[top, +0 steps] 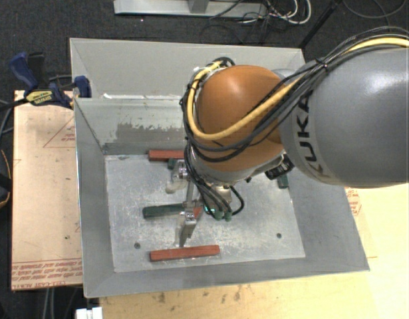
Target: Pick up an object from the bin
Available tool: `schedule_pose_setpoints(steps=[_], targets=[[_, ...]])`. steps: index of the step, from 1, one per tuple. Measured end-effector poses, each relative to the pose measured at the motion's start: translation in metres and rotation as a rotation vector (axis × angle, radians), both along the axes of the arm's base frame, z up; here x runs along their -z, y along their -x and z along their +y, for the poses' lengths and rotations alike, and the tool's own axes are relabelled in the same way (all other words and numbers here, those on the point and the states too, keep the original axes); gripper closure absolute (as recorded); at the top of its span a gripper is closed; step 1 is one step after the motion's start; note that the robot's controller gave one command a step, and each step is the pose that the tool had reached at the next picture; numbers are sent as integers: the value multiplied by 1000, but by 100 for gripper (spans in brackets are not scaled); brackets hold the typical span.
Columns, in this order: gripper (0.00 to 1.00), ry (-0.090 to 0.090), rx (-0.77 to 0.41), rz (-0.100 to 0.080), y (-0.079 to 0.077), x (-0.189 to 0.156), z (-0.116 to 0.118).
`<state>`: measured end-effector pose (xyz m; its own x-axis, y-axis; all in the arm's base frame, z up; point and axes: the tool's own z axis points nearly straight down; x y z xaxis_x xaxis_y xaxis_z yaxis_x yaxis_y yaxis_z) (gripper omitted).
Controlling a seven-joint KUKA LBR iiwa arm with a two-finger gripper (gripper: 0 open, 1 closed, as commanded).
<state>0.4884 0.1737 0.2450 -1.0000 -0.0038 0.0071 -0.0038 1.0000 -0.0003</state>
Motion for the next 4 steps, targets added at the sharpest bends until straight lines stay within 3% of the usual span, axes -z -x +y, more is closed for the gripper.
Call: schedule_pose_setpoints(steps=[1,2,3,4], targets=[[0,-1,4,-7,-2,-3,-1],[0,-3,-7,-12,-3,57,4],[0,-3,143,-11,-11,125,-8],[100,-2,115,-9,-1,164,-27]])
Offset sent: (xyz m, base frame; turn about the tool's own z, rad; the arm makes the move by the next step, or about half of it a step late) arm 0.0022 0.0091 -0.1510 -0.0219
